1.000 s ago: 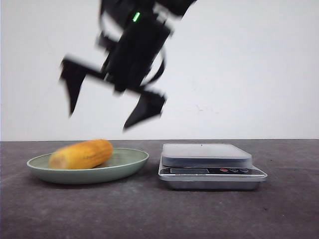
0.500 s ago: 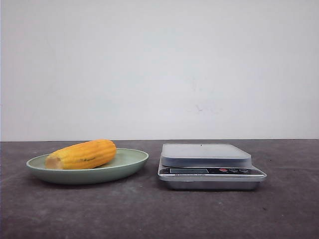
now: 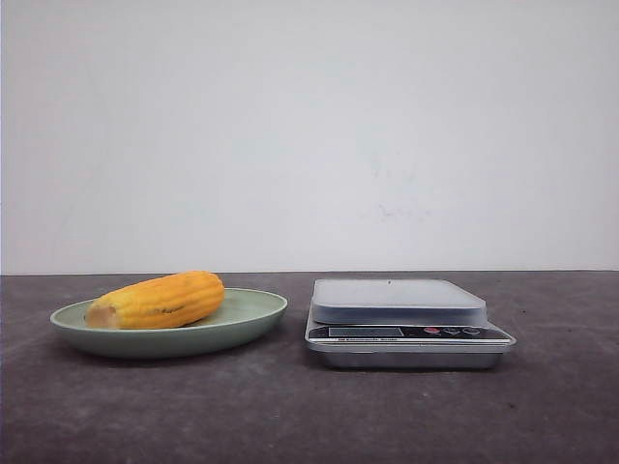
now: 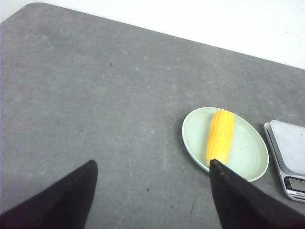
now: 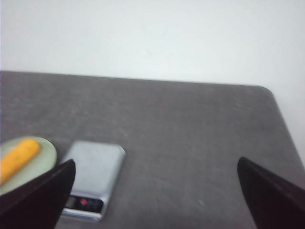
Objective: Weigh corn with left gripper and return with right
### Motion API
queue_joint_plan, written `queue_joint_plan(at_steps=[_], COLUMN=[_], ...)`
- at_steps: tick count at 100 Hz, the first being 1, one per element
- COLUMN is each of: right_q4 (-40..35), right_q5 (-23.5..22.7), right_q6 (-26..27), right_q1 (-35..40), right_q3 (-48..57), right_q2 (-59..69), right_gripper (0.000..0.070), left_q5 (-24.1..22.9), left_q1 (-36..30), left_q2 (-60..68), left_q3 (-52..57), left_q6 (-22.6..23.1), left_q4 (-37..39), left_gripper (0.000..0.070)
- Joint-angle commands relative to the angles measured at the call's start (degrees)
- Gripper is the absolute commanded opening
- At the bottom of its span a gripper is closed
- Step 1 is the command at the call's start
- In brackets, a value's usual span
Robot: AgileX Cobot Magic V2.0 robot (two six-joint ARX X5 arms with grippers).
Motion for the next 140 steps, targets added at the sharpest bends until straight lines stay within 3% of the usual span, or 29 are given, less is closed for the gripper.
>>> queue_joint_plan(at_steps=[1, 6, 12, 16, 20, 24, 25, 29, 51, 130, 140], right_q4=[-0.39, -0.52, -0.52, -0.57, -0.55, -0.37, -0.2, 0.46, 6.97, 6.82, 6.82], right_q5=[2.14, 2.43, 2.38, 2.34, 2.27, 2.29, 2.29, 2.27, -1.62, -1.51, -1.51], right_q6=[1.07, 1.77, 2.78, 3.41, 3.63, 3.76, 3.78, 3.91, 5.38, 5.73, 5.73], right_q1=[0.13, 0.13, 0.13, 0.13, 0.13, 0.11, 0.11, 0.11, 0.13, 0.13, 0.13], right_q3=[-2.23, -5.01, -8.33, -10.86, -13.64, -15.96, -16.52, -18.36, -24.2, -24.15, -24.15], right_q2=[-3.15, -5.64, -7.89, -9.33, -10.75, -11.76, -12.0, -12.81, -14.08, -14.16, -14.16], right_gripper=[0.0577, 0.0507, 0.0474, 0.043, 0.0263, 0.0016, 0.0, 0.0025, 0.0015, 0.0015, 0.0015], left_q5=[0.2, 0.22, 0.28, 0.59, 1.31, 1.77, 1.79, 1.9, 2.99, 2.99, -1.66], left_q1=[-0.13, -0.13, -0.15, -0.15, -0.15, -0.15, -0.15, -0.15, -0.13, -0.15, 0.55], left_q2=[-0.2, -0.2, -0.2, -0.2, -0.2, -0.2, -0.2, -0.2, -0.15, -0.11, -0.5], left_q3=[0.35, 0.07, -0.52, -0.98, -1.64, -2.4, -2.6, -3.3, -5.51, -5.51, -6.43], left_q6=[-0.09, -0.09, -0.09, -0.09, 0.13, 0.15, 0.2, 0.37, 0.31, 0.39, 0.98], left_q4=[1.36, 1.81, 2.29, 2.38, 2.58, 2.75, 2.78, 2.91, 7.63, 10.38, 12.24], left_gripper=[0.0429, 0.0428, 0.0418, 0.0381, 0.027, 0.0071, 0.001, 0.0018, 0.0, 0.0, 0.0])
